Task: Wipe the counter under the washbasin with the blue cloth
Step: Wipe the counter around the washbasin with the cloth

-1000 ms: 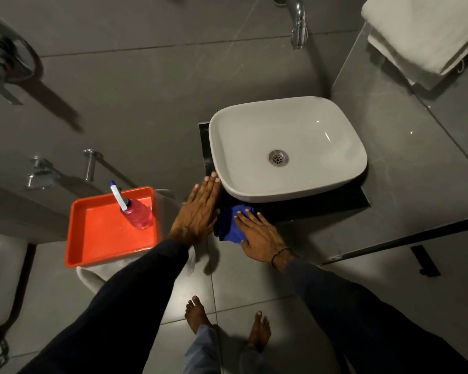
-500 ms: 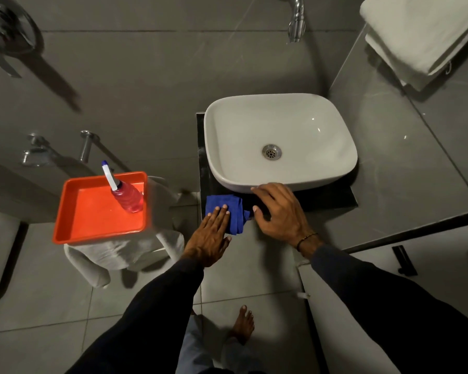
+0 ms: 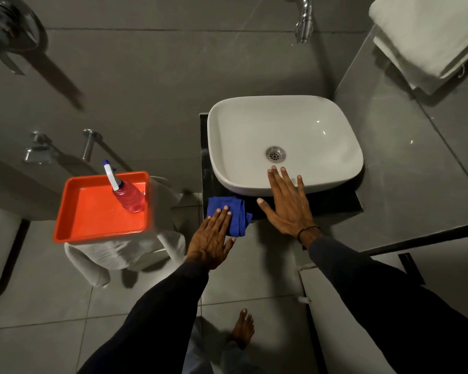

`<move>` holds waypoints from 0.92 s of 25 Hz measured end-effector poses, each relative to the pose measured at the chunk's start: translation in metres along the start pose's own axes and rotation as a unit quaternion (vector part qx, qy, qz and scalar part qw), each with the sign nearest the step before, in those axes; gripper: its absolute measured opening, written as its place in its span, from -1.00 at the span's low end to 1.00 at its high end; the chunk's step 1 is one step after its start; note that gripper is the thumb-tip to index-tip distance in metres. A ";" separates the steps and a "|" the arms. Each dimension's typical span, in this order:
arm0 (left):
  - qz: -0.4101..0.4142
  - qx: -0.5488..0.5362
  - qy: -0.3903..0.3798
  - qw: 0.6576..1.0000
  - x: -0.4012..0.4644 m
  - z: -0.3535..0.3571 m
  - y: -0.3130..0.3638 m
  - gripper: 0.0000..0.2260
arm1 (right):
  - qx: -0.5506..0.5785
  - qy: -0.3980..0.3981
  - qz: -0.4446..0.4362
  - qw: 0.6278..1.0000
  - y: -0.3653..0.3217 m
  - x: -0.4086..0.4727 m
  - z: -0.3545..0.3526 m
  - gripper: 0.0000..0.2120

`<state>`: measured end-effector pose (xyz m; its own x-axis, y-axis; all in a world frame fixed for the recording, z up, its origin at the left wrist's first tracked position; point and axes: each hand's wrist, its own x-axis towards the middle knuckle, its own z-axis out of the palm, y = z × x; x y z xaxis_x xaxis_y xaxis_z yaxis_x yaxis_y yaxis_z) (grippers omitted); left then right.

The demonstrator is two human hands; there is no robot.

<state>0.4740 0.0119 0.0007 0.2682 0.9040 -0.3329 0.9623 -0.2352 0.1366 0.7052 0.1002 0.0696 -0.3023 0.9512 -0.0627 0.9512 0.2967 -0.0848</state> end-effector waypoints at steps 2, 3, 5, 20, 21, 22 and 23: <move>-0.020 -0.015 -0.005 1.000 0.002 -0.002 -0.004 -0.33 | -0.009 0.006 0.007 1.000 -0.004 0.003 0.001 -0.19; -0.036 -0.020 -0.006 0.999 0.004 -0.004 -0.007 -0.32 | -0.014 0.007 0.007 1.000 -0.009 0.005 0.000 -0.19; -0.067 -0.033 -0.015 0.997 0.008 -0.010 -0.017 -0.29 | -0.014 0.003 -0.007 1.000 -0.028 0.016 -0.003 -0.20; 0.033 -0.110 -0.032 0.993 0.060 -0.025 -0.096 -0.35 | -0.011 0.000 0.098 0.995 -0.105 0.064 0.001 -0.18; 0.047 -0.080 -0.027 0.995 0.063 -0.026 -0.103 -0.36 | -0.012 0.006 0.101 0.995 -0.105 0.063 0.001 -0.18; 0.063 -0.063 -0.024 0.996 0.065 -0.028 -0.109 -0.37 | -0.015 0.008 0.105 0.994 -0.105 0.064 0.000 -0.19; 0.080 -0.054 -0.024 0.995 0.066 -0.030 -0.115 -0.38 | -0.015 0.006 0.110 0.994 -0.106 0.064 -0.001 -0.19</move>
<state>0.3796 0.1090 -0.0094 0.4217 0.8397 -0.3422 0.8975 -0.3329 0.2893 0.5851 0.1300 0.0758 -0.0857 0.9942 -0.0646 0.9957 0.0831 -0.0414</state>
